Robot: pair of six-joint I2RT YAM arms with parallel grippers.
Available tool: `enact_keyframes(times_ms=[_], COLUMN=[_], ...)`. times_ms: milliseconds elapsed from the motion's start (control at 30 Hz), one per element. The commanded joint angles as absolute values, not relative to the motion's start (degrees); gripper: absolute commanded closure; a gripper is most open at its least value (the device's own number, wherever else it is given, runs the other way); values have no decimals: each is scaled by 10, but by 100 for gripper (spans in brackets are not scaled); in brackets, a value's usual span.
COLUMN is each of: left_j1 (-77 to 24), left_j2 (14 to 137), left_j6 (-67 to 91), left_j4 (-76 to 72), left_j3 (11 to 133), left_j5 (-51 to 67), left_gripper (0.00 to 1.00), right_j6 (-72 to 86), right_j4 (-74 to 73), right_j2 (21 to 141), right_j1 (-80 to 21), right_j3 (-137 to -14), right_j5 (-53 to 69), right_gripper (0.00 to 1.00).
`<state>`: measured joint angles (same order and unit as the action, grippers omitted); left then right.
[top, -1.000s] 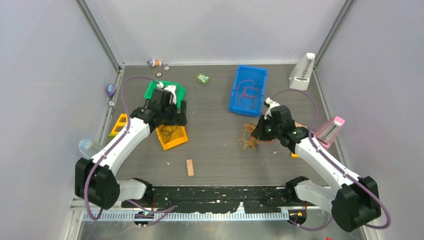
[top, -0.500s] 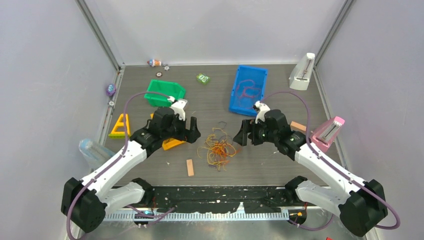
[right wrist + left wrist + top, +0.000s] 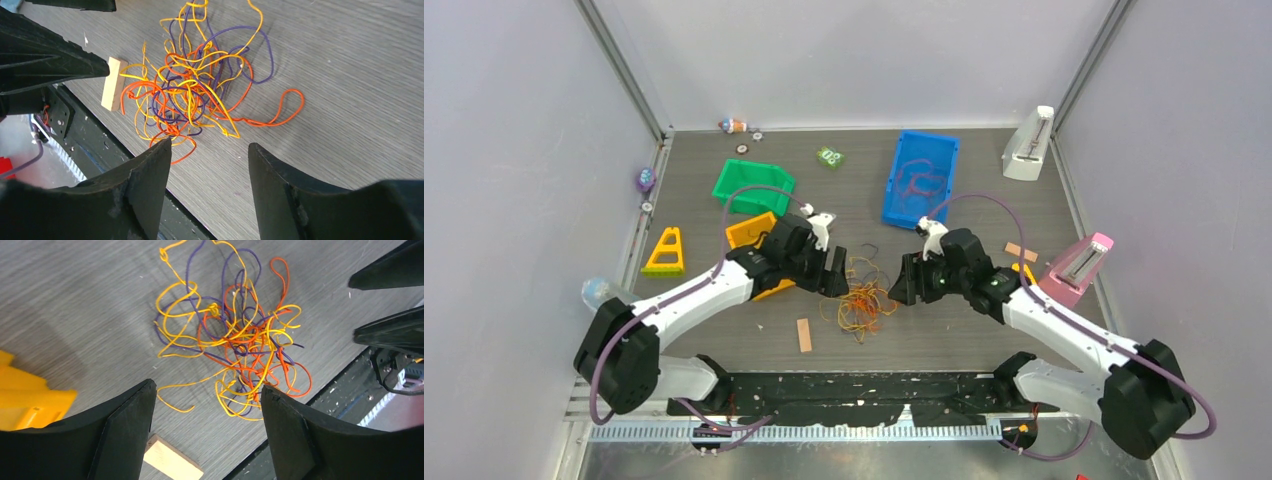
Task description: Untangle the cables
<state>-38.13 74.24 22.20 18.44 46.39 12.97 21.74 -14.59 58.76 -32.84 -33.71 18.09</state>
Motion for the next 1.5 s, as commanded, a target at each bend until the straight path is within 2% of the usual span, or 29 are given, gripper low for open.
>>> enact_keyframes(times_ms=[0, 133, 233, 300, 533, 667, 833, 967, 1000, 1100, 1200, 1300, 1333, 1467], left_j1=[-388, -388, -388, -388, -391, -398, -417, -421, -421, -421, -421, -421, -421, -421], left_j2=[762, 766, 761, 755, 753, 778, 800, 827, 834, 852, 859, 851, 846, 827], left_j6=[233, 239, 244, 245, 235, 224, 210, 203, 202, 200, 201, 208, 210, 214], left_j4=[154, 150, 153, 154, 164, 162, 154, 141, 141, 140, 135, 122, 119, 116], left_j3=[489, 489, 489, 485, 487, 500, 508, 510, 512, 517, 516, 509, 505, 499], left_j5=[181, 206, 221, 223, 234, 231, 219, 212, 211, 208, 216, 221, 224, 237], left_gripper=[23, 26, 30, 30, 30, 33, 38, 41, 44, 58, 82, 96, 100, 100], right_j6=[201, 200, 204, 210, 206, 205, 196, 192, 192, 198, 211, 227, 233, 248], right_j4=[-91, -53, -23, -11, -3, -11, -24, -14, -9, 19, 34, 56, 62, 87], right_j2=[636, 688, 720, 729, 737, 730, 700, 703, 704, 699, 685, 677, 676, 678], right_j1=[-352, -372, -376, -377, -381, -381, -381, -381, -381, -387, -403, -419, -429, -464], right_j3=[-343, -341, -341, -341, -339, -342, -340, -335, -332, -324, -314, -300, -297, -288], right_j5=[194, 182, 175, 166, 138, 128, 120, 145, 151, 176, 177, 174, 172, 147], right_gripper=[38, 50, 65, 70, 72, 64, 60, 41, 39, 36, 37, 37, 37, 36])
